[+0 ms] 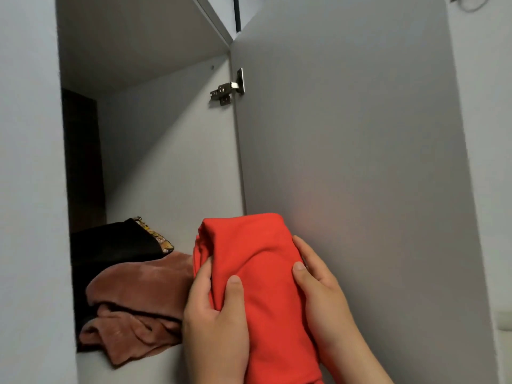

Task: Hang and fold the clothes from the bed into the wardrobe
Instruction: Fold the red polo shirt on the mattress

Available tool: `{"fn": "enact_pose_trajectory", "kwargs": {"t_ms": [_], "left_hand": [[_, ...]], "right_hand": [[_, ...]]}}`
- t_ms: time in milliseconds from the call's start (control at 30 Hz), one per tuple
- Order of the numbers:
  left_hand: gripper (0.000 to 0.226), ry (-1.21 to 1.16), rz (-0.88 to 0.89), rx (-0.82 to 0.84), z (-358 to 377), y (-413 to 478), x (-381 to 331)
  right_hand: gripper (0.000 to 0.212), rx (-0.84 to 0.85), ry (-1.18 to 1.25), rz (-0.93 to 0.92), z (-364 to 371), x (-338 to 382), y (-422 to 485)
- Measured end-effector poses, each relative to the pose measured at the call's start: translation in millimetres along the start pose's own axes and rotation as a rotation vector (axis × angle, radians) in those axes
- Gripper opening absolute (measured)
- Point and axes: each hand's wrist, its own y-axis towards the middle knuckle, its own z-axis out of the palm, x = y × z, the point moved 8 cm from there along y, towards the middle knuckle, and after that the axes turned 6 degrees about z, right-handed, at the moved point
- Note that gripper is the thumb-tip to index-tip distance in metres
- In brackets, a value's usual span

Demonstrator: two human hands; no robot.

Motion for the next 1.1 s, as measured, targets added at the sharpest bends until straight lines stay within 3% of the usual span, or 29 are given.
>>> {"fn": "enact_pose_trajectory", "kwargs": {"t_ms": [300, 533, 633, 700, 833, 933, 1033, 1100], "left_hand": [[0.054, 0.022, -0.068, 0.014, 6.6, 78.6, 23.1], [0.063, 0.251, 0.001, -0.253, -25.5, 135.1, 28.1], [0.067, 0.355, -0.029, -0.412, -35.2, 161.4, 36.1], [0.076, 0.406, -0.112, -0.421, -35.2, 170.7, 54.5], [0.076, 0.469, -0.344, -0.321, -37.9, 168.3, 116.6], [0.074, 0.772, -0.434, -0.179, -33.8, 163.5, 118.0], [0.081, 1.172, -0.244, -0.029, -29.3, 173.8, 93.2], [0.069, 1.164, -0.035, 0.152, -15.3, 188.9, 84.7]], "right_hand": [[0.037, 0.215, -0.062, -0.099, 58.3, -12.9, 102.5], [0.031, 0.373, -0.224, -0.11, 139.7, -7.4, 154.3], [0.027, 0.516, -0.312, -0.021, 172.1, -11.1, 173.2], [0.032, 0.629, -0.325, 0.058, 185.1, -22.2, 179.6], [0.049, 0.693, -0.686, 0.013, 191.8, -73.8, 189.5], [0.052, 0.715, -0.874, 0.001, 192.8, -112.5, 186.5], [0.036, 0.629, -0.888, -0.026, 185.3, -103.6, 189.1], [0.029, 0.531, -0.869, -0.077, 177.0, -86.9, 185.7]]}}
